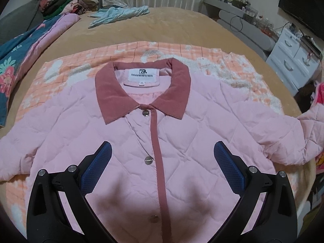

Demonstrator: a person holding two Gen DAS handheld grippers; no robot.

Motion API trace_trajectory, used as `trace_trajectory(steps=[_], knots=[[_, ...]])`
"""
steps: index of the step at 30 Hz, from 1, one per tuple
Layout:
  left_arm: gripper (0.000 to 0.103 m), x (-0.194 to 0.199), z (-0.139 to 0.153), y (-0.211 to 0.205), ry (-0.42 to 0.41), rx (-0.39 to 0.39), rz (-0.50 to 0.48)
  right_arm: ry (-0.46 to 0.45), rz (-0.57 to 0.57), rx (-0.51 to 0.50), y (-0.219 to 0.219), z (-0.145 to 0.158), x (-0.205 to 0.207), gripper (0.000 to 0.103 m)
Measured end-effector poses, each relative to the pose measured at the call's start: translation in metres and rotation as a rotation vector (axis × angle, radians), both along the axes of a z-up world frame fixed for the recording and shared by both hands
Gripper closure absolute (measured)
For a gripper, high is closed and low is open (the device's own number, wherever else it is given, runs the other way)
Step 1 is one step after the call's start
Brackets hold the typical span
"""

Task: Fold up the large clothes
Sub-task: 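Carry the held sleeve across the jacket front toward the left tool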

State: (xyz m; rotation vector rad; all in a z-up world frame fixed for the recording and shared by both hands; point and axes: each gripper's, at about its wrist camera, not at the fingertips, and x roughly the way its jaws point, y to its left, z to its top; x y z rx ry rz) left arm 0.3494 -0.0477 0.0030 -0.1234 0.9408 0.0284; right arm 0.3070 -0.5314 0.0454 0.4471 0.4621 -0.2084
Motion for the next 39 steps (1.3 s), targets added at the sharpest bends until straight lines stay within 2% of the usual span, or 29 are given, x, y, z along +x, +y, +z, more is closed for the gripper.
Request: trace_trajectory(steps=[5, 9, 23, 32, 39], knots=[[0.008, -0.006, 0.016, 0.015, -0.03, -0.017, 0.014, -0.037, 0.084, -0.112, 0.043, 0.031, 0.006, 0.086], [0.008, -0.012, 0.026, 0.027, -0.048, -0.016, 0.02, -0.052, 0.136, -0.132, 0.072, 0.049, 0.013, 0.086], [0.008, -0.031, 0.045, 0.076, -0.088, -0.087, 0.049, -0.113, 0.271, -0.23, 0.161, 0.105, 0.017, 0.087], [0.008, -0.044, 0.055, 0.114, -0.113, -0.114, 0.085, -0.148, 0.36, -0.258, 0.217, 0.124, 0.015, 0.087], [0.008, -0.052, 0.058, 0.144, -0.129, -0.137, 0.125, -0.147, 0.435, -0.264, 0.26, 0.119, 0.016, 0.087]])
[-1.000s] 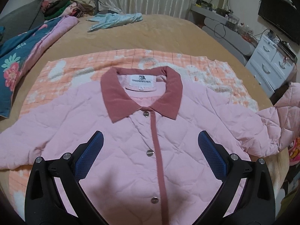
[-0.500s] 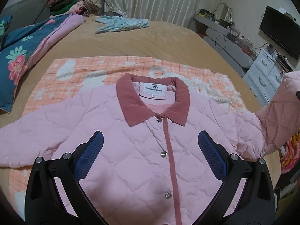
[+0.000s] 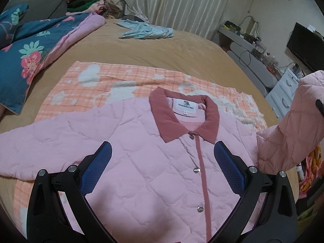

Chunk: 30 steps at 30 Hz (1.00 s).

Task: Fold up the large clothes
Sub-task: 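Carry the held sleeve across the jacket front toward the left tool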

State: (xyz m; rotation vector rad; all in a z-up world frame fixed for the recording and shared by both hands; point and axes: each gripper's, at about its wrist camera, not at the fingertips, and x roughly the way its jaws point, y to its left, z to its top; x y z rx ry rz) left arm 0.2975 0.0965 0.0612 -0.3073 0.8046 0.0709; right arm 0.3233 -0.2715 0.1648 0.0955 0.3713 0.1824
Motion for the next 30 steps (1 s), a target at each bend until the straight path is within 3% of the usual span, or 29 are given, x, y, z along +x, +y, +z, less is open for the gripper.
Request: trace_trajectory(steps=[18, 30], knots=[[0.008, -0.01, -0.011, 0.045, -0.013, -0.139, 0.056, 0.031, 0.17, -0.055, 0.089, -0.034, -0.002, 0.087], [0.008, -0.023, -0.026, 0.07, -0.051, -0.318, 0.066, 0.069, 0.273, -0.143, 0.151, -0.081, -0.009, 0.086]])
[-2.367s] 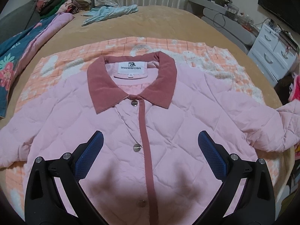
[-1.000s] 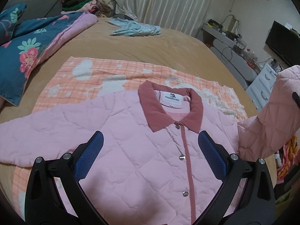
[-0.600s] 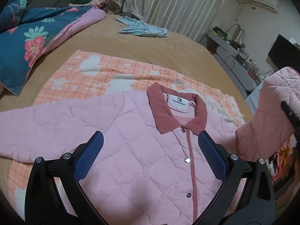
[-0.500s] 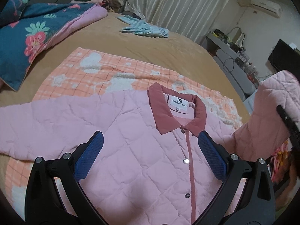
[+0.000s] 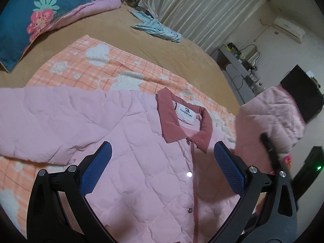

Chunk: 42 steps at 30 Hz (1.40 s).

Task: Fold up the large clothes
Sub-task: 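Carry the held sleeve across the jacket front toward the left tool, then lay the sleeve on the jacket front and open the right gripper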

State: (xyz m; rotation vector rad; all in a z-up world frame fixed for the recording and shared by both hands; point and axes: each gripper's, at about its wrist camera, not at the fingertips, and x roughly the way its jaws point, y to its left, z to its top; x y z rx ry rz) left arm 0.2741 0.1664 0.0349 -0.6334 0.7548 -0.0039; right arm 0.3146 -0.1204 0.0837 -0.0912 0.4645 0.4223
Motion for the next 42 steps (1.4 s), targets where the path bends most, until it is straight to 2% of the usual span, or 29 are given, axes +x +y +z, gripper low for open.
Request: trace_trajectory(steps=[12, 22, 25, 27, 29, 30, 33, 35, 38, 42], knots=[[0.008, -0.009, -0.01, 0.009, -0.032, -0.09, -0.006, 0.101, 0.074, -0.08, 0.05, -0.061, 0.0, 0.086], [0.008, -0.013, -0.032, 0.011, -0.003, -0.208, -0.019, 0.262, 0.144, -0.107, 0.079, -0.117, -0.008, 0.074], [0.008, -0.013, -0.04, 0.009, 0.015, -0.243, -0.017, 0.274, 0.16, -0.141, 0.091, -0.124, -0.014, 0.065], [0.008, -0.013, -0.044, 0.007, 0.027, -0.266, -0.02, 0.29, 0.182, -0.15, 0.097, -0.127, -0.018, 0.044], [0.008, -0.011, -0.049, 0.002, 0.047, -0.272, -0.024, 0.304, 0.203, -0.152, 0.101, -0.127, -0.023, 0.032], [0.008, -0.01, -0.051, -0.001, 0.059, -0.269, -0.029, 0.302, 0.222, -0.16, 0.102, -0.126, -0.028, 0.03], [0.008, -0.007, -0.059, -0.008, 0.093, -0.264, -0.046, 0.307, 0.268, -0.153, 0.09, -0.121, -0.04, 0.025], [0.008, -0.005, -0.07, -0.014, 0.13, -0.253, -0.048, 0.313, 0.291, -0.098, 0.071, -0.113, -0.049, 0.018], [0.008, -0.002, -0.088, -0.02, 0.176, -0.246, -0.046, 0.313, 0.263, -0.049, 0.038, -0.101, -0.055, 0.017], [0.01, 0.001, -0.11, -0.031, 0.237, -0.205, -0.02, 0.298, 0.182, -0.049, -0.008, -0.091, -0.056, 0.017]])
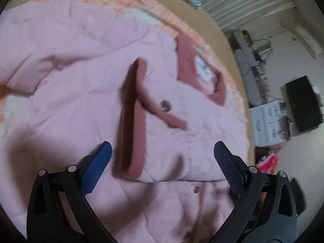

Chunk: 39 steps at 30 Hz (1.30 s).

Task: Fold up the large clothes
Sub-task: 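Lay the sleeve on the jacket front and open the right gripper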

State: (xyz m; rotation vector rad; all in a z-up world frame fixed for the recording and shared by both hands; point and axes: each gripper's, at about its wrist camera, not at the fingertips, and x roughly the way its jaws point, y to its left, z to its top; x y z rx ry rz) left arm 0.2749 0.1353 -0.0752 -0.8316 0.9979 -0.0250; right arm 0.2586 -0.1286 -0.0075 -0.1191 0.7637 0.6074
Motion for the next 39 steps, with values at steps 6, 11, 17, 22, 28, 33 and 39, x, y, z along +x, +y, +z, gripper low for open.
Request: trace_trajectory(steps=[6, 11, 17, 22, 28, 33, 39], knots=[[0.072, 0.003, 0.003, -0.027, 0.003, 0.2, -0.062, -0.014, -0.161, -0.012, -0.071, 0.008, 0.009, 0.017], [0.086, 0.008, 0.046, -0.039, -0.108, 0.365, -0.129, 0.018, -0.268, -0.009, -0.116, 0.005, 0.027, 0.017], [0.086, 0.021, 0.079, -0.024, -0.166, 0.498, -0.127, 0.043, -0.348, 0.008, -0.141, 0.007, 0.044, 0.017], [0.086, 0.024, 0.034, -0.013, -0.035, 0.495, -0.142, 0.063, -0.318, -0.026, -0.128, 0.004, 0.056, 0.017], [0.085, 0.018, 0.01, -0.013, -0.006, 0.502, -0.153, 0.099, -0.291, -0.051, -0.106, -0.006, 0.07, 0.017], [0.083, 0.015, 0.01, -0.014, -0.019, 0.519, -0.165, 0.187, -0.343, -0.132, -0.104, -0.038, 0.085, 0.017], [0.073, 0.014, 0.007, -0.016, -0.025, 0.515, -0.177, 0.212, -0.399, -0.13, -0.113, -0.065, 0.09, 0.016]])
